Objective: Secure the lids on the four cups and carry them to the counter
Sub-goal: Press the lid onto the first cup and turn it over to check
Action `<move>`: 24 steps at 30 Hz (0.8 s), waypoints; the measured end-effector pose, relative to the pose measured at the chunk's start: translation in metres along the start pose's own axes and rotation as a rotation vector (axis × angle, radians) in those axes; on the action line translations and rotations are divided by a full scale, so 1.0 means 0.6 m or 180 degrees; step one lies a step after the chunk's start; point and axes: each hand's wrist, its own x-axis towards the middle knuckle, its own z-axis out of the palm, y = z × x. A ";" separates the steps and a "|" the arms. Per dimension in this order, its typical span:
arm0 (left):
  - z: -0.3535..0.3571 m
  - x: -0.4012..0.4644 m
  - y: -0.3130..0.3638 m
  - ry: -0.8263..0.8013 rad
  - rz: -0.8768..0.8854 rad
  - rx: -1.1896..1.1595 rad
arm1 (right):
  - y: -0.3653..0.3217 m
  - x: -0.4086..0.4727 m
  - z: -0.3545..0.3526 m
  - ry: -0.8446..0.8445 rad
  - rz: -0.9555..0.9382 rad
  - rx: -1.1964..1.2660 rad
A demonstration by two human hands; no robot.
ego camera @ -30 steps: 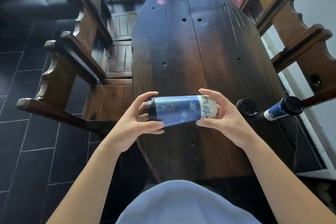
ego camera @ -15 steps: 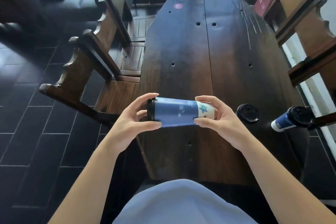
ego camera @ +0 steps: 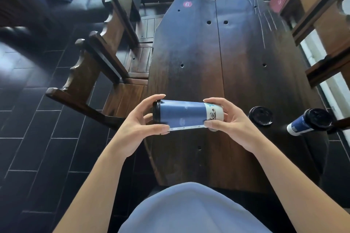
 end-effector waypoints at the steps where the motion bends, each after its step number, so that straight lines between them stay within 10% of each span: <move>1: -0.003 0.005 0.003 -0.0007 -0.0011 -0.0008 | -0.001 0.002 0.002 0.0018 -0.0011 -0.0011; 24: -0.045 0.093 0.038 0.0037 0.0070 -0.0538 | 0.010 0.061 0.044 0.0031 0.0317 -0.0385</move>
